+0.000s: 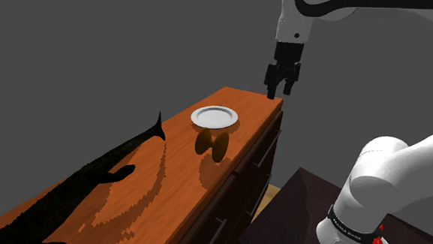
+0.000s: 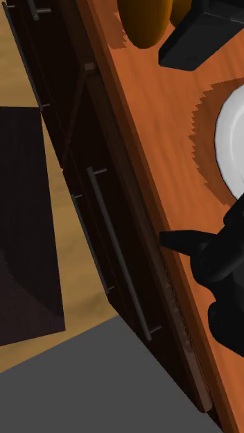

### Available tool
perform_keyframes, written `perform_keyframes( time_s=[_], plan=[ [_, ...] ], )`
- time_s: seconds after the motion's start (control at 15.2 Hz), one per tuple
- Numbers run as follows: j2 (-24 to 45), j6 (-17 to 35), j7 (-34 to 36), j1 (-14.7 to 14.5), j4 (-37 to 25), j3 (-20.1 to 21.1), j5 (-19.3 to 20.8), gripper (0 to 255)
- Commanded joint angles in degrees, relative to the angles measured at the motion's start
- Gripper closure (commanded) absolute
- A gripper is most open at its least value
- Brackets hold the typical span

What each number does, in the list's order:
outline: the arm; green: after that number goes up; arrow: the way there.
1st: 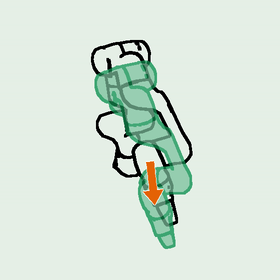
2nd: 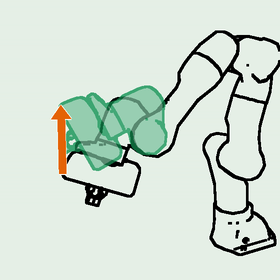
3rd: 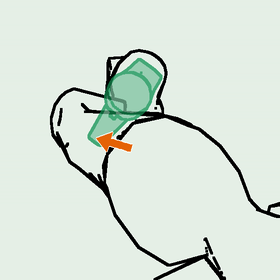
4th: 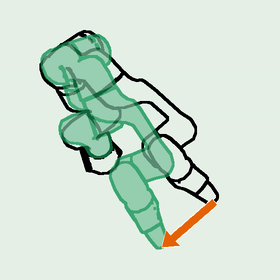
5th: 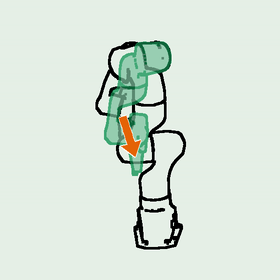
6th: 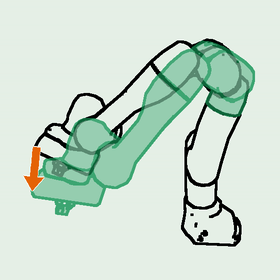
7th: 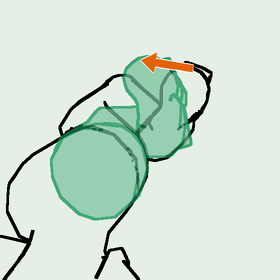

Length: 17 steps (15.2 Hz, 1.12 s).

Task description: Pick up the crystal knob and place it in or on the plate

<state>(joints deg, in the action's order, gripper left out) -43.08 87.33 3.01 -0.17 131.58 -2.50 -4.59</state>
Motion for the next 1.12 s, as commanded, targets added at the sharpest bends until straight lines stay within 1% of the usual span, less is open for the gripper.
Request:
perform_keyframes(
  time_s=[0.0,0.53,1.06],
  plan=[
    [0.0,0.0,0.0,0.0,0.0,0.0,0.0,0],
    [17.86,1.36,-5.46,-6.49,-9.81,4.29,-2.16,0],
    [34.49,-0.15,-10.06,-11.91,-21.52,9.46,-2.73,0]
  ],
)
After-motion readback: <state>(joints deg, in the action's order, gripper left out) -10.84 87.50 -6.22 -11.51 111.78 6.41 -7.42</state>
